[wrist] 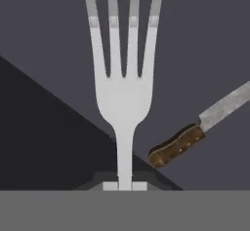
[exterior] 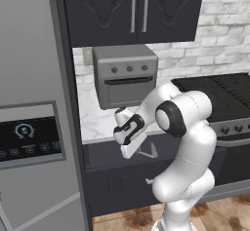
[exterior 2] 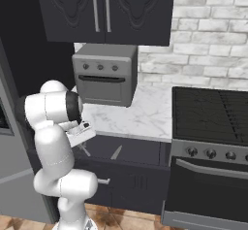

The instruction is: Pick up the metallic utensils from the counter and place them in the open drawer. Make sure not to pick up any wooden utensils.

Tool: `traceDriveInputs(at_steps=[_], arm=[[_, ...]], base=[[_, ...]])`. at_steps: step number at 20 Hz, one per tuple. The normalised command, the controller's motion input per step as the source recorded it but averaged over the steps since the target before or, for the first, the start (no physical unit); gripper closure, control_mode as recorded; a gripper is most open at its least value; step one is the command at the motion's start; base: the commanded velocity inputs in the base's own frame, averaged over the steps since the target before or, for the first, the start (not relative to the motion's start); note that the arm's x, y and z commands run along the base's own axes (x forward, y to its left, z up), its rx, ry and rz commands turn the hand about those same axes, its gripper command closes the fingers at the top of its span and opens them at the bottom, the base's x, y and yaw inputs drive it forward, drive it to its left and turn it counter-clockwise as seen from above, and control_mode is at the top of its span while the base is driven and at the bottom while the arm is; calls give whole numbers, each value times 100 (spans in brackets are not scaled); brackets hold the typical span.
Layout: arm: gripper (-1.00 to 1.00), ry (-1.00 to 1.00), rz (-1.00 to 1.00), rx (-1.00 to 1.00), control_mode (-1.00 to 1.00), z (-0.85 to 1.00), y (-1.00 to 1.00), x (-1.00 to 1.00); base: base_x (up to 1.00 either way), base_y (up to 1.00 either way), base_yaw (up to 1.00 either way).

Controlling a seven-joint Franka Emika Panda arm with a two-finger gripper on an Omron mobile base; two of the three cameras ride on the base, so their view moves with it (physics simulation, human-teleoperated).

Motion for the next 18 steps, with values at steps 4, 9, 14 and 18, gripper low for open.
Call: traceDriveInputs(at_steps=[4, 9, 14, 18], arm=[[100, -7, 16, 3, -100, 2, 0, 0], [100, -5, 14, 0, -100, -3, 0, 5], [100, -13, 4, 0, -100, -2, 0, 15], [100, -10, 0, 0, -100, 0, 0, 18]], base=[[0, 0, 0], [0, 0, 0], [0, 0, 0], [0, 0, 0]])
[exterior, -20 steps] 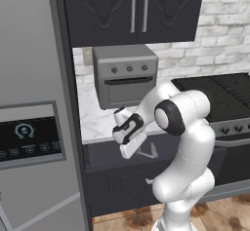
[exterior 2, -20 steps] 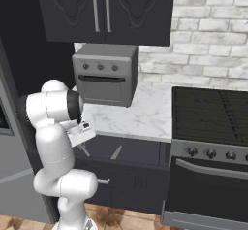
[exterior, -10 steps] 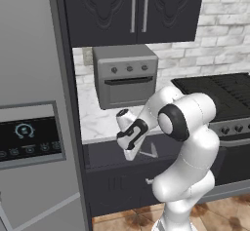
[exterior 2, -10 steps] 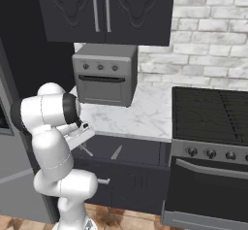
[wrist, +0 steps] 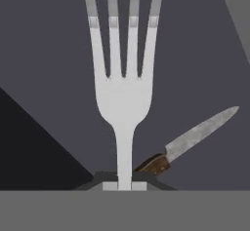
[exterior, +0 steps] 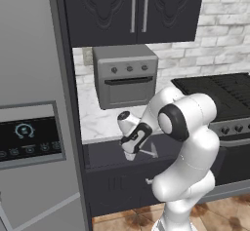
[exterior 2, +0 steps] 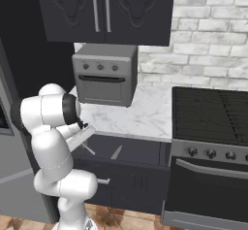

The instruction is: Pick up the metallic utensils from the counter and place them in the open drawer. Make sure not to pick up any wooden utensils.

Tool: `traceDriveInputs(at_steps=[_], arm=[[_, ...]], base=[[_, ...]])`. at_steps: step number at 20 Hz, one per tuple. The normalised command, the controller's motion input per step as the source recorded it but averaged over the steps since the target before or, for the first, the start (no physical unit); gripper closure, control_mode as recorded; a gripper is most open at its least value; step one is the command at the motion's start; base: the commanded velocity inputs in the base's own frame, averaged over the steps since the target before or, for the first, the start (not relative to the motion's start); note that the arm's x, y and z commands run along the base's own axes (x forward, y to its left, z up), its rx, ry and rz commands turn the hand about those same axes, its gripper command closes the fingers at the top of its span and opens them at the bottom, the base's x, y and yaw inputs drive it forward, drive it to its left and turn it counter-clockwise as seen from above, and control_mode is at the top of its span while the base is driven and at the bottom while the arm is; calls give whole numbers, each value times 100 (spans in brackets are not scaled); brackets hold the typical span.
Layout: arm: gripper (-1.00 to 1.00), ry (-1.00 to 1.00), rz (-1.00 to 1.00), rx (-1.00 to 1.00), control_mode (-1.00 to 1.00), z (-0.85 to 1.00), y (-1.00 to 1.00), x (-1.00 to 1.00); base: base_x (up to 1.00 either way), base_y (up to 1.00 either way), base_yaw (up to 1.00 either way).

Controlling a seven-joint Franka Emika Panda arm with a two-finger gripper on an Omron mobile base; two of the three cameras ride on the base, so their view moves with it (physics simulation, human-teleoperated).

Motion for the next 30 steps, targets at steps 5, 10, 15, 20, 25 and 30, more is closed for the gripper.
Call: traceDriveInputs(at_steps=[5, 10, 15, 20, 25, 30], arm=[[100, -6, 0, 2, -100, -1, 0, 21], [100, 0, 0, 1, -100, -4, 0, 12], [100, 0, 0, 0, -100, 0, 0, 0], [-100, 0, 0, 0, -100, 0, 0, 0], [-100, 0, 0, 0, -100, 0, 0, 0], [-100, 0, 0, 0, -100, 21, 0, 0]], base=[[0, 0, 0], [0, 0, 0], [0, 0, 0], [0, 0, 0], [0, 0, 0], [0, 0, 0]])
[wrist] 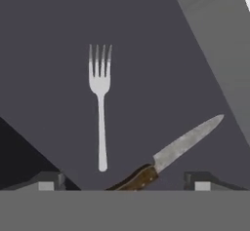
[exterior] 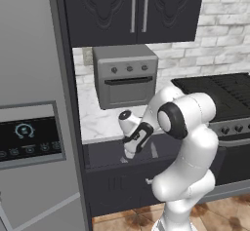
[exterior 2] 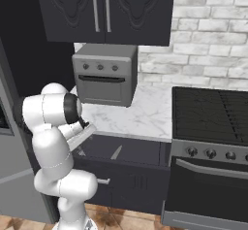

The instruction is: Pick up the metallic utensils from the counter and place them in the open drawer. Make sure not to pick up any wooden utensils.

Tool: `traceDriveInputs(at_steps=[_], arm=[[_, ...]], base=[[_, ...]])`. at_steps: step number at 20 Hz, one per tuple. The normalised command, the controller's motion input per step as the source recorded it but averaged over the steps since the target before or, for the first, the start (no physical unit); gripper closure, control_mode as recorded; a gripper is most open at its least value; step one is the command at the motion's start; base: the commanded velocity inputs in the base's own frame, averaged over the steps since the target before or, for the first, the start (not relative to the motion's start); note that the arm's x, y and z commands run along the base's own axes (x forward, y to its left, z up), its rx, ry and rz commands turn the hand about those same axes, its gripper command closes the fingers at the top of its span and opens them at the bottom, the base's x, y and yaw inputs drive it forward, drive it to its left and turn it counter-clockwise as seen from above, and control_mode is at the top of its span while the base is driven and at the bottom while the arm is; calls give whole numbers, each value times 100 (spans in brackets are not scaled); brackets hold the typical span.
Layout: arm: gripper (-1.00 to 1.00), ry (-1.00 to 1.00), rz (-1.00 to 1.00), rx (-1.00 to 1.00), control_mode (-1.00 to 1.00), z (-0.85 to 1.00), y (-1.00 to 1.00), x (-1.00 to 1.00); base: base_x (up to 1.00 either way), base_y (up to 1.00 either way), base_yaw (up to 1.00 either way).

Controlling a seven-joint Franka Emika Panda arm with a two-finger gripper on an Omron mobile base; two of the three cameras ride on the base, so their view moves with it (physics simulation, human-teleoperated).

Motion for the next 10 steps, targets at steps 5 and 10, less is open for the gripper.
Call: traceDriveInputs(at_steps=[5, 10], arm=[[-100, 1, 0, 0, -100, 77, -14, -4], [-100, 6, -1, 2, -100, 100, -34, -20]], base=[[0, 0, 0], [0, 0, 0]])
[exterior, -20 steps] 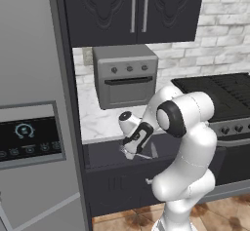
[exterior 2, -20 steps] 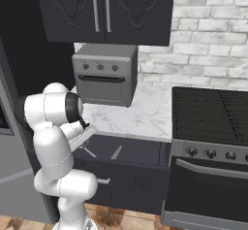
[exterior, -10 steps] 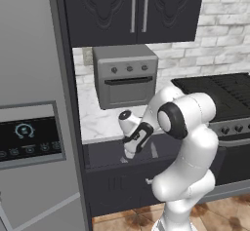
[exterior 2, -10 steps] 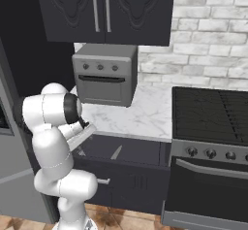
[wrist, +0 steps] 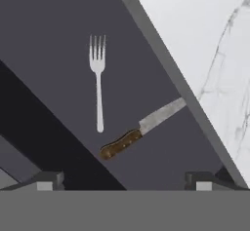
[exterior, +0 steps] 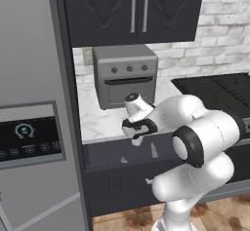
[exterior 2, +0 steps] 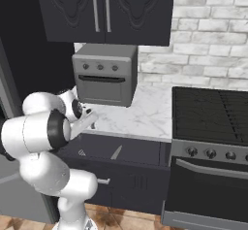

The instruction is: Pick up the metallic utensils from the counter and place them in the open drawer. Make sure not to pick up any wooden utensils.

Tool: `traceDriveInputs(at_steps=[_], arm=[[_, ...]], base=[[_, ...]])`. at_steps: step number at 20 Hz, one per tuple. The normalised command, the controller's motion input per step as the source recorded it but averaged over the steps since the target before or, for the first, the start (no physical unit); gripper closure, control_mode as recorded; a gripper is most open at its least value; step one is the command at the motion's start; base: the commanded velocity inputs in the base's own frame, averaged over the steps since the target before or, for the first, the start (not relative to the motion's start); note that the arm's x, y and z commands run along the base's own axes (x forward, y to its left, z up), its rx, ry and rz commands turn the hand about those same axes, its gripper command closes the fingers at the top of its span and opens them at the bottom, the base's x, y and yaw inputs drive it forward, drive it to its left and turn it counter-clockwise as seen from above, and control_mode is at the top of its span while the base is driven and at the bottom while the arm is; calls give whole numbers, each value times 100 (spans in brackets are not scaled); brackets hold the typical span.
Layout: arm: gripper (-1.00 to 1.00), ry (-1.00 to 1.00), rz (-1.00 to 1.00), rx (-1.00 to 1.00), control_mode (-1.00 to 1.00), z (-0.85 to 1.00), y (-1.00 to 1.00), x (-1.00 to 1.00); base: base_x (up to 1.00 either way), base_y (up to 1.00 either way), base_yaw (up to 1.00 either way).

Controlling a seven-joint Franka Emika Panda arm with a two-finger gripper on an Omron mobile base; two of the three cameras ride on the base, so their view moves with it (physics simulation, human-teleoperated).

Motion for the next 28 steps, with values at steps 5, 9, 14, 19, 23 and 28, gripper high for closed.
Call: traceDriveInputs(at_steps=[5, 9, 14, 19, 23, 28], arm=[[-100, 3, -11, 8, -100, 100, -52, -9], [-100, 1, -31, 14, -100, 86, -60, -32], [-100, 0, -37, 10, -100, 75, -28, -28], [-100, 0, -26, 5, -100, 39, -2, -58], [-100, -5, -12, 1, -100, 0, 0, -86], [-100, -9, -7, 2, -100, -14, -1, -62]], base=[[0, 0, 0], [0, 0, 0], [0, 0, 0], [0, 0, 0], [0, 0, 0], [0, 0, 0]])
